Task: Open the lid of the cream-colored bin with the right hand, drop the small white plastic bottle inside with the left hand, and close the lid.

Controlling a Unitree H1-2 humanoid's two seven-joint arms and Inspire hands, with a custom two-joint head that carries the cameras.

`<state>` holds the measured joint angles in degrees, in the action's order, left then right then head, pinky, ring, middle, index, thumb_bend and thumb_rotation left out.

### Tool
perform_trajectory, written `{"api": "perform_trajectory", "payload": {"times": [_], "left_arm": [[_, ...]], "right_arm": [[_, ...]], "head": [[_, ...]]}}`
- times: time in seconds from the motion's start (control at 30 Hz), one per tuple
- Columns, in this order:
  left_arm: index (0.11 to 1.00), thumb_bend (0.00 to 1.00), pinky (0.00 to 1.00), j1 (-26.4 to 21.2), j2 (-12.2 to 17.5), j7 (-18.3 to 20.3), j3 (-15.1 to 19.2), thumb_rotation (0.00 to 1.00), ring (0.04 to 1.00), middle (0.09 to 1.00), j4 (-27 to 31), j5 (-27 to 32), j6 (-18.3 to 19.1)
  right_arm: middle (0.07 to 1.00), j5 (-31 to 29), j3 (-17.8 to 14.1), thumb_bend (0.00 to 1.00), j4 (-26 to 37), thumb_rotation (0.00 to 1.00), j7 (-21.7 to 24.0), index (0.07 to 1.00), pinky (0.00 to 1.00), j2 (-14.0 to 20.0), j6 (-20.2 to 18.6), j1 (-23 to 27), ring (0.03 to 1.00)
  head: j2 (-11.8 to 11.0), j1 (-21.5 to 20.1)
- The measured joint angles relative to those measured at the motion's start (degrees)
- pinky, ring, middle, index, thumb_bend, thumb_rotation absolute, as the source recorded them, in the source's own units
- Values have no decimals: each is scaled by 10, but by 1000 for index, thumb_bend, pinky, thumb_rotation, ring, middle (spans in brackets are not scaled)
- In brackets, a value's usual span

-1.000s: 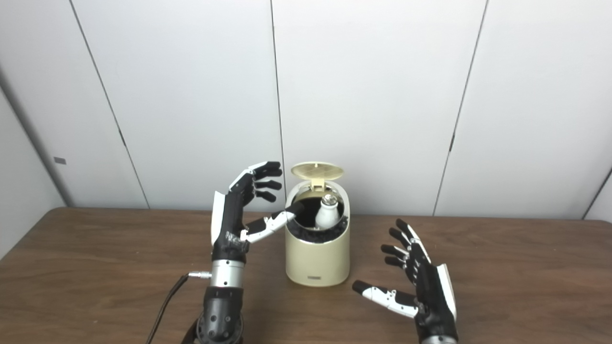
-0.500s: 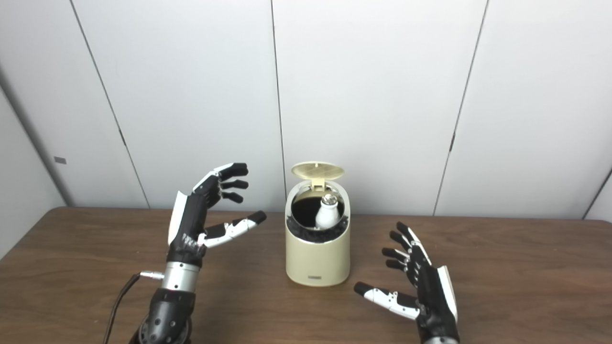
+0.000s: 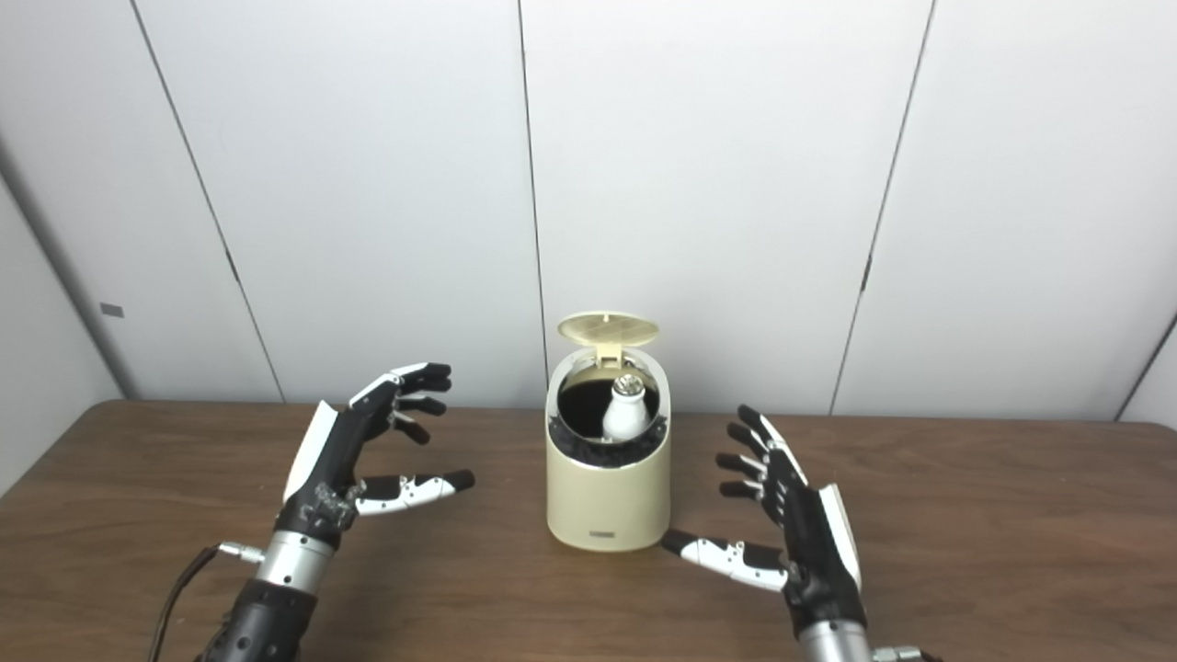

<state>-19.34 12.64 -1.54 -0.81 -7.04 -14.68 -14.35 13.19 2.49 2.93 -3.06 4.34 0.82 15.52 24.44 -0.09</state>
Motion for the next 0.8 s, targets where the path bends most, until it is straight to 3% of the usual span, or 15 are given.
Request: {"api": "perform_trajectory", "payload": {"times": [0.23, 0.37, 0.57, 0.8], "left_arm": [[805, 780, 570, 27, 3, 13, -8, 117, 702, 775, -2, -8, 9], [802, 767, 579, 35, -2, 13, -9, 94, 698, 768, -5, -12, 8], [809, 761, 580, 38, -17, 12, -9, 92, 709, 782, -7, -11, 8], [819, 756, 591, 52, -28, 12, -11, 87, 718, 799, -10, -11, 9]], "right_arm": [[863, 62, 14, 644, 20, 424, 14, 820, 738, 27, -60, 81, 843], [864, 89, 30, 652, 21, 517, 37, 837, 724, 44, -96, 116, 842], [887, 131, 49, 655, 19, 596, 69, 857, 797, 84, -123, 164, 884], [924, 157, 71, 677, 27, 663, 125, 907, 846, 107, -176, 201, 923]], "head": [[-5, -4], [-7, -6], [-7, -8], [-6, -5]]}}
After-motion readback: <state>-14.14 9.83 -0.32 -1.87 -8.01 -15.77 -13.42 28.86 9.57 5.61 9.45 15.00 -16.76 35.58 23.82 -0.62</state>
